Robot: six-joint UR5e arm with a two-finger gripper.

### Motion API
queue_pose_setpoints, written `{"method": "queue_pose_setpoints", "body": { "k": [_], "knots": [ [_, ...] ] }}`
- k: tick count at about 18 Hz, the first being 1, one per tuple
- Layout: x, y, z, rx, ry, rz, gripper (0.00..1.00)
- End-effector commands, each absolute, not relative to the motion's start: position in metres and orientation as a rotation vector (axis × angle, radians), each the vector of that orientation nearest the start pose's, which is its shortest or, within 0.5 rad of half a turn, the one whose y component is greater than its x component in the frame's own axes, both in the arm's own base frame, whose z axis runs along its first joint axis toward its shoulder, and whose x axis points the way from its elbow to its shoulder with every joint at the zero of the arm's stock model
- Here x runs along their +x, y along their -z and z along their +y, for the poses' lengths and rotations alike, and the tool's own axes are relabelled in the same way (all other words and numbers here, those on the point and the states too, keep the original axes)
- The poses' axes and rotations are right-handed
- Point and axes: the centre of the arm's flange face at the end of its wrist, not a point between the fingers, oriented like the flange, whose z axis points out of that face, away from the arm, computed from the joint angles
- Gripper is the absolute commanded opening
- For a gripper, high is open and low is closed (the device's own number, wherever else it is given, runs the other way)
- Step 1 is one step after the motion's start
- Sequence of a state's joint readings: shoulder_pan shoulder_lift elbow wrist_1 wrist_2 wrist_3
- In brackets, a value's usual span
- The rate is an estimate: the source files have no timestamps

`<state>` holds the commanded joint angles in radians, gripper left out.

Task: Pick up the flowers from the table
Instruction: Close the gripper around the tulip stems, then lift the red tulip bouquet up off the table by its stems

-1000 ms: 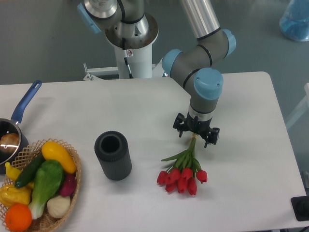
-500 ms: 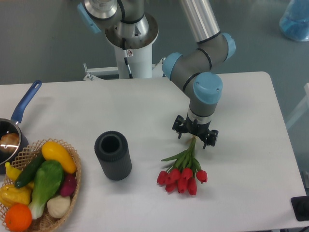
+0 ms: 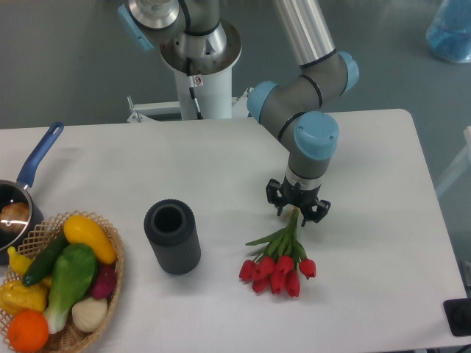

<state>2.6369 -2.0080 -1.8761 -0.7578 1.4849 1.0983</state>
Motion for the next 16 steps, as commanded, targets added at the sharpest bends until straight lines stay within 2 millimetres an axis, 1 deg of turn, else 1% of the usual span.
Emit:
{"method": "queue_pose_setpoints", "body": {
  "k": [1, 5, 6, 9, 16],
  "knots": [
    [-0.437, -0.192, 0.403, -3.031, -0.040, 0.051, 0.29],
    [-0.439, -0.194, 0.404, -3.029, -0.047, 0.052, 0.24],
    [-0.439, -0.195, 0.405, -3.029, -0.052, 0.054, 0.21],
    [-0.441, -0.197, 0.405, -3.027, -0.056, 0.052, 0.21],
    [-0.447, -0.209, 0.408, -3.014, -0.085, 0.049, 0.21]
  ]
}}
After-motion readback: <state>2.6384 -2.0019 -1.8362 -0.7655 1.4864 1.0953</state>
